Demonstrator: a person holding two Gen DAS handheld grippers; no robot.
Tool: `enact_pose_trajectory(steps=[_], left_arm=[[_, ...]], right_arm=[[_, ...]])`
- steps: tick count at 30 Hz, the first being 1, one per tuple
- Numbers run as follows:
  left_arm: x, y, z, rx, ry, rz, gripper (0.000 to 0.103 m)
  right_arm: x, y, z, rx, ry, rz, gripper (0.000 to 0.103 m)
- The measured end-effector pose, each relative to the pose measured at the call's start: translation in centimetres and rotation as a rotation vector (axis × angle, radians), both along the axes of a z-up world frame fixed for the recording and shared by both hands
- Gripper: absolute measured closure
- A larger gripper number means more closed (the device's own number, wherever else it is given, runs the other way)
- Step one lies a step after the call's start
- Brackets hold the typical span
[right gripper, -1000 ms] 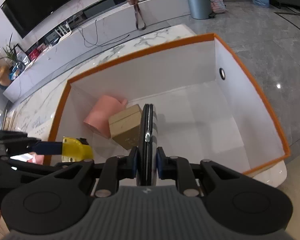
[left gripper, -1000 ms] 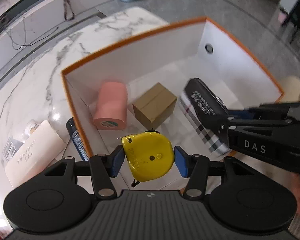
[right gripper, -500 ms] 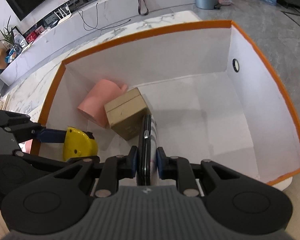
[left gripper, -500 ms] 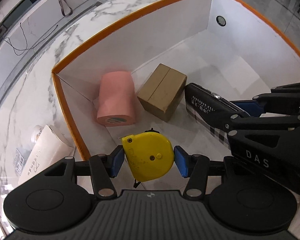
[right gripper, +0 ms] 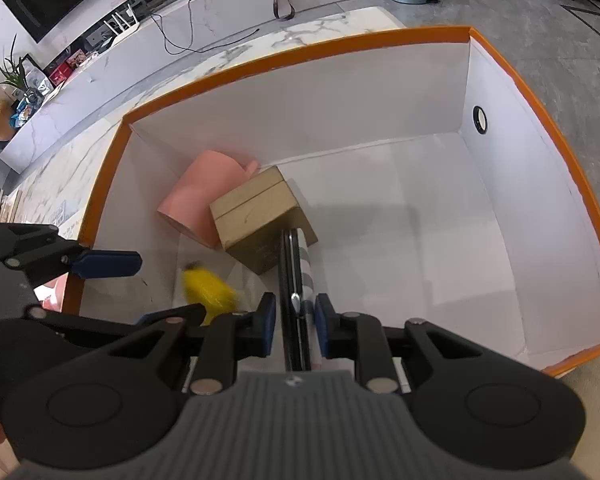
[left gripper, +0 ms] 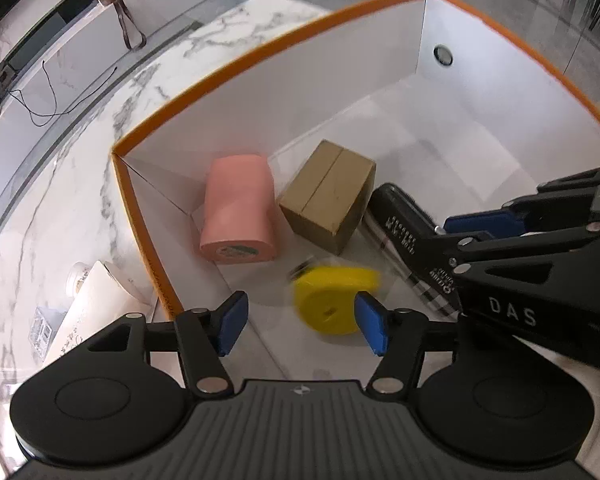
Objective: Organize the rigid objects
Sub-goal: 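Open the left tool to drop the tape measure while the right tool lowers the plaid case into the box, then withdraw both tools from the orange box toward the pink bottle and white tube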
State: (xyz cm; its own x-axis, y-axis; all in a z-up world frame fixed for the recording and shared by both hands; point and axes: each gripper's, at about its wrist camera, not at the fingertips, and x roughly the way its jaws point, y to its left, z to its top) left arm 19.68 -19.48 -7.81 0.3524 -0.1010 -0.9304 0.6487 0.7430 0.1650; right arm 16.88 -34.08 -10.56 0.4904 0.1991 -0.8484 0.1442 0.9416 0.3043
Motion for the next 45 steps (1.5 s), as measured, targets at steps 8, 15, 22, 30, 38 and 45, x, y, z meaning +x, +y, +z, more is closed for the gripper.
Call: enact_pose_trajectory(steps=[8, 15, 22, 30, 38, 45], left_arm=[[-0.7, 3.8, 3.1, -0.230, -0.066, 0.086, 0.025], [-1.0, 7.0, 5.3, -0.385, -0.112, 0.250, 0.026], [-1.3, 9.5, 5.7, -0.420, -0.122, 0.324, 0.027], [-2.3, 11.8, 5.5, -0.439, -0.114, 0.378, 0.028], [-3.3, 14.3, 5.8, -0.455, -0.121, 0.418, 0.028], [-3.9, 16.8, 6.4, -0.458, -0.150, 0.444, 0.028]], right_arm=[[0.3, 0.0, -0.1, -0.027, 0.026, -0.009, 0.087], [0.5, 1.0, 0.2, 0.058, 0.035, 0.000, 0.088], [0.2, 2.4, 0.7, -0.009, 0.038, 0.016, 0.075], [-1.0, 3.4, 1.8, -0.176, 0.010, -0.003, 0.059], [-2.0, 4.3, 3.3, -0.305, -0.038, -0.012, 0.044], [-3.0, 5.7, 5.4, -0.368, -0.116, -0.008, 0.037]])
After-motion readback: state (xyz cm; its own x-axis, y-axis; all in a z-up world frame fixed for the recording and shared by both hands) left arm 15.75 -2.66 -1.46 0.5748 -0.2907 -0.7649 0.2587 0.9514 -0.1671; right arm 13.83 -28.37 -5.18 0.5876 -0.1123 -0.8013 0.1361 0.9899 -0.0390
